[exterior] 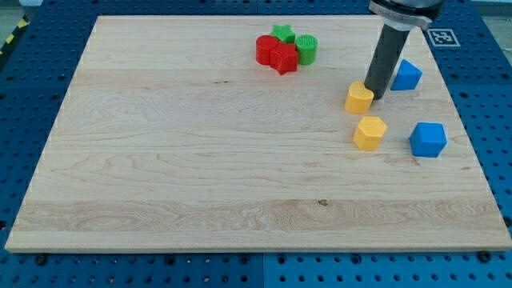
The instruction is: Point your arm at the blue triangle
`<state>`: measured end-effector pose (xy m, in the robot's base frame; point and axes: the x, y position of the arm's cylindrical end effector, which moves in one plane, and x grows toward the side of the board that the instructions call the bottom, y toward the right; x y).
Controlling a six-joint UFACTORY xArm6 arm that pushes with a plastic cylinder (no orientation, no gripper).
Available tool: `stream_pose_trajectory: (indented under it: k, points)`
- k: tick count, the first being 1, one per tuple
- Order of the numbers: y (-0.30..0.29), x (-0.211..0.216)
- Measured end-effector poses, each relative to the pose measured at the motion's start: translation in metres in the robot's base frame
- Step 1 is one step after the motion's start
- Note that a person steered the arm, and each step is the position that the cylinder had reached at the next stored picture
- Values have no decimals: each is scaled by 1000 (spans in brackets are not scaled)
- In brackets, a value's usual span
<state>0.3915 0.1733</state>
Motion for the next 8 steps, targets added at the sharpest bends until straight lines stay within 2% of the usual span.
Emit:
stream_pose_trajectory:
  k: [1, 2, 4, 6, 8]
  points:
    - [-3, -24]
    - [-28, -24]
    - [-27, 17]
    - [-28, -72]
    - [15, -78]
